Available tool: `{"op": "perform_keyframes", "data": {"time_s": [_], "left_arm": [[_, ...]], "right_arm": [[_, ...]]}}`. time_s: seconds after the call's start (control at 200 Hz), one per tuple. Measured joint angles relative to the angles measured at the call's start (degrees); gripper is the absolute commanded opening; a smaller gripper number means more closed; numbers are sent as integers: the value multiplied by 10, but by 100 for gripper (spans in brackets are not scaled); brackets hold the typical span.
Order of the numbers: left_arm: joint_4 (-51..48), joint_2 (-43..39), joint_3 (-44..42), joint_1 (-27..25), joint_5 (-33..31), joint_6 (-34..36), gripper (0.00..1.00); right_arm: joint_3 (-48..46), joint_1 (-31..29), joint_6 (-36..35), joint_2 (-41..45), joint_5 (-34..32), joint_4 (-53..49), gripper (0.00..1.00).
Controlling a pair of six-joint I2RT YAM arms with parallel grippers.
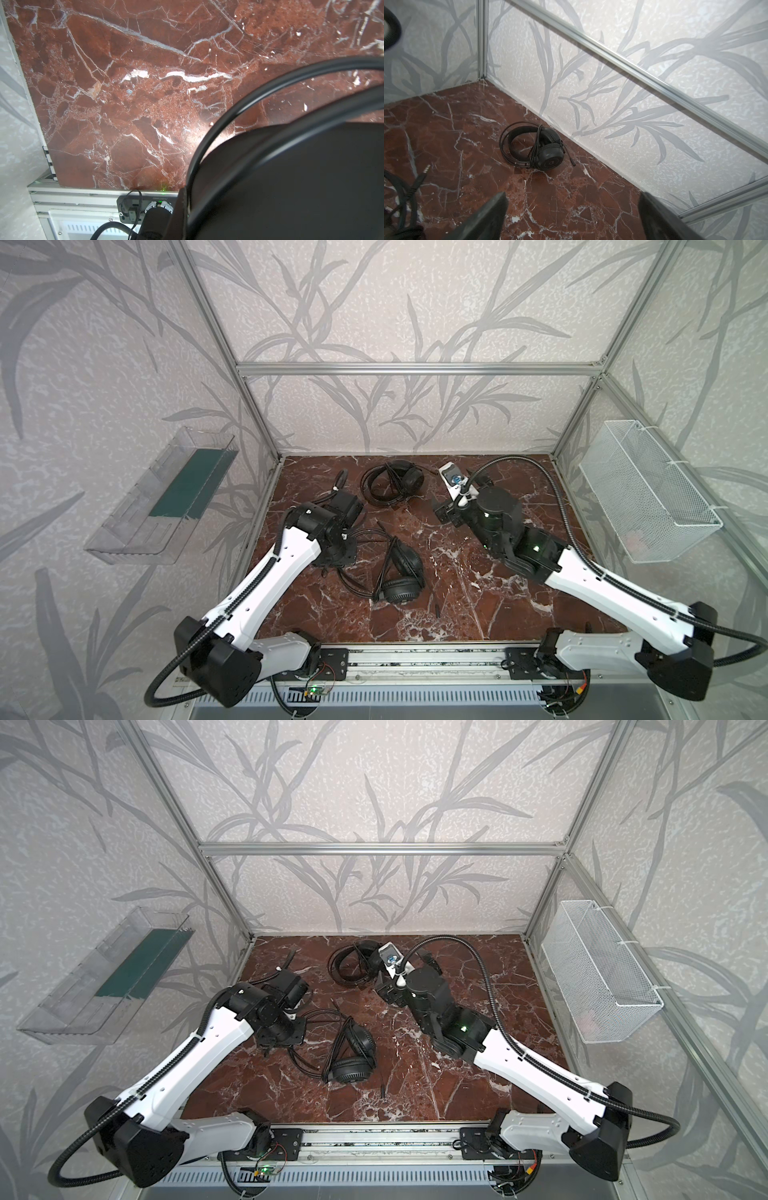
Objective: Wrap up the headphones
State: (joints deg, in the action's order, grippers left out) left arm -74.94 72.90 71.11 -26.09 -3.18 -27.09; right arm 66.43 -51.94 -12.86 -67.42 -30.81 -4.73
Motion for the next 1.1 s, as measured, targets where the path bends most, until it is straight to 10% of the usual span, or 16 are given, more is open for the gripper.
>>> {"op": "perform_keyframes", "data": {"time_s": [1.099], "left_arm": [[123,300,123,38,-29,-77,0]], "right_arm": [[-169,0,100,151,-2,-12,99]]}}
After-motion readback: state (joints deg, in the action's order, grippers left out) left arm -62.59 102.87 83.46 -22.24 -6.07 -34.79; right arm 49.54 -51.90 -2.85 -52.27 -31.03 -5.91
